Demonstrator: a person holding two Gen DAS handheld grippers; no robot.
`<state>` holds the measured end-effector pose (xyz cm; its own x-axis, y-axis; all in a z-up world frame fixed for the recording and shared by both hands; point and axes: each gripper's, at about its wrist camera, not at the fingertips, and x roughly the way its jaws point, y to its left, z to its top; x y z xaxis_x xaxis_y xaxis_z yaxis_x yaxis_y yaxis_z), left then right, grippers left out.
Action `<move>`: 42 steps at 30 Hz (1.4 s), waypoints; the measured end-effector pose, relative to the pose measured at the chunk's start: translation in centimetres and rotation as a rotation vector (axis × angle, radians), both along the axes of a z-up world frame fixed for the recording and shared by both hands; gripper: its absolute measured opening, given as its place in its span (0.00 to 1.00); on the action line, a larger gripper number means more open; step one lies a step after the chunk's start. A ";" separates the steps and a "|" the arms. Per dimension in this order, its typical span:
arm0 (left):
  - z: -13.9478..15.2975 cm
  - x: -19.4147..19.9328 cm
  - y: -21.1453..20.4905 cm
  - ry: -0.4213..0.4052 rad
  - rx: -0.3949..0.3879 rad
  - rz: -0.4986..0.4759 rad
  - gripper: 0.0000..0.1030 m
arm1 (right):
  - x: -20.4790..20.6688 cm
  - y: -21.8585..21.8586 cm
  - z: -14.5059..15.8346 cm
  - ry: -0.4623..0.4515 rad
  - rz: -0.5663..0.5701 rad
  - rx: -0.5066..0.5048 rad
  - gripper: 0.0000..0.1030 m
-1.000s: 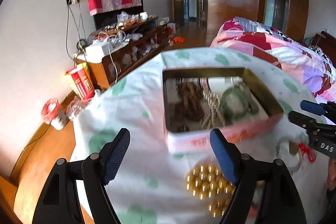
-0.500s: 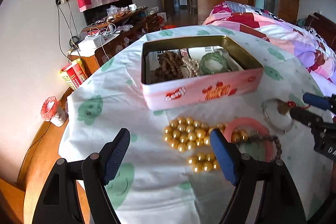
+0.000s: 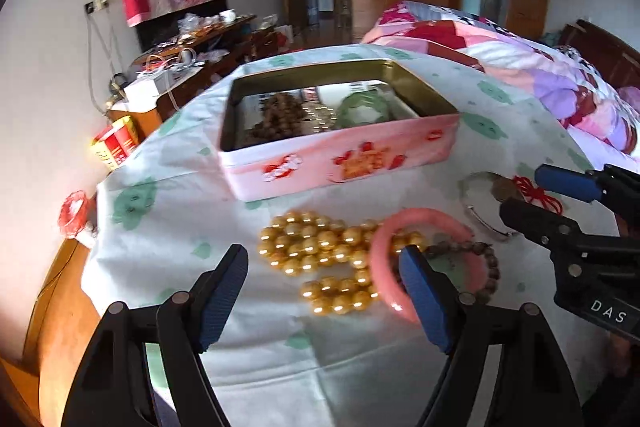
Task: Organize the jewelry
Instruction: 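Grasp the pink bangle with the left tool while the right tool approaches the red-string charm, then lift the pink bangle with the left tool while the right tool grasps the red-string charm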
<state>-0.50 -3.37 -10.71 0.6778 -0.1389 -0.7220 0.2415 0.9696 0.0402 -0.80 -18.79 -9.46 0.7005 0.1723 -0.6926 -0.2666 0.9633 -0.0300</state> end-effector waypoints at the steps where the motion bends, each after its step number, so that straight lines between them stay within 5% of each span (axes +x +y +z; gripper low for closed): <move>1: -0.3 0.2 -0.1 0.015 -0.005 -0.008 0.53 | 0.0 -0.2 -0.1 0.001 -0.008 0.005 0.54; 2: -0.6 0.5 -0.3 0.034 -0.016 -0.021 0.44 | 0.0 -0.3 -0.1 0.003 -0.013 0.008 0.55; 7: -0.9 0.8 -1.2 0.027 0.003 -0.039 0.35 | -0.3 -0.5 -0.3 0.001 -0.031 0.013 0.61; 8: -0.9 0.8 -1.3 0.024 0.006 -0.050 0.17 | -0.4 -0.4 -0.4 0.002 -0.030 0.011 0.61; 10: -0.8 0.9 -1.2 0.043 -0.027 -0.070 0.11 | -0.3 -0.2 -0.6 0.006 -0.025 0.007 0.61; 24: 6.4 0.3 1.1 -0.099 -0.195 -0.085 0.10 | 0.9 -4.4 -0.7 0.011 -0.159 0.056 0.62; 35: 4.3 2.6 3.9 -0.060 -0.159 0.010 0.10 | 1.2 -5.2 -1.1 0.022 -0.161 0.039 0.61; 42: 3.3 2.7 4.0 -0.038 -0.173 0.025 0.10 | 1.4 -6.1 -2.5 0.105 -0.143 0.036 0.36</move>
<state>2.15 0.60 -7.42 0.7089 -0.2413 -0.6627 0.2184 0.9686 -0.1191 0.65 -24.86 -11.94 0.6437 0.1027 -0.7584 -0.1271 0.9915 0.0264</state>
